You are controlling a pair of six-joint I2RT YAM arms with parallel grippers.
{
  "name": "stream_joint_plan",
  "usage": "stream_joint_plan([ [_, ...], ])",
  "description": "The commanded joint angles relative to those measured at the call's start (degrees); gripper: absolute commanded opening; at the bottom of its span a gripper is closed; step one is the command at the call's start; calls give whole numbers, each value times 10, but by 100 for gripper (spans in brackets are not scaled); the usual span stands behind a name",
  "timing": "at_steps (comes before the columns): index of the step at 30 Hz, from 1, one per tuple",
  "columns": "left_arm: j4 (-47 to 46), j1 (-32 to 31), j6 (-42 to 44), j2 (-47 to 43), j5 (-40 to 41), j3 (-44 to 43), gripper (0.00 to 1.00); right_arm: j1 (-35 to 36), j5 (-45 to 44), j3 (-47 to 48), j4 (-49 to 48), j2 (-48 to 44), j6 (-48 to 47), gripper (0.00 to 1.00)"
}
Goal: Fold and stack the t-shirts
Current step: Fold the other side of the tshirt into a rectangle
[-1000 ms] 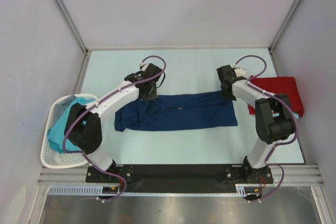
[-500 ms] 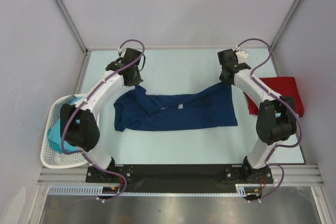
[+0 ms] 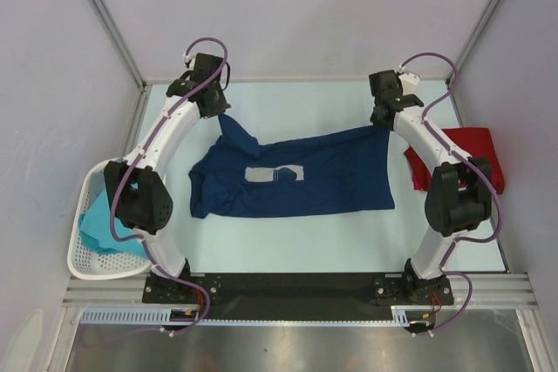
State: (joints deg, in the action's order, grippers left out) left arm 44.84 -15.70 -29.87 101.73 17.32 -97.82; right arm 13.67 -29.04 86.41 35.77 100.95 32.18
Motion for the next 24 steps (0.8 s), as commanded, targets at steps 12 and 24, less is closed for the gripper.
stream_joint_plan([
  [12,16,52,17,67,3,-91,0,-29,1,63,0,56,-17,0],
  [24,28,62,23,116,2,-180,0,-36,7,124,13,116,-17,0],
])
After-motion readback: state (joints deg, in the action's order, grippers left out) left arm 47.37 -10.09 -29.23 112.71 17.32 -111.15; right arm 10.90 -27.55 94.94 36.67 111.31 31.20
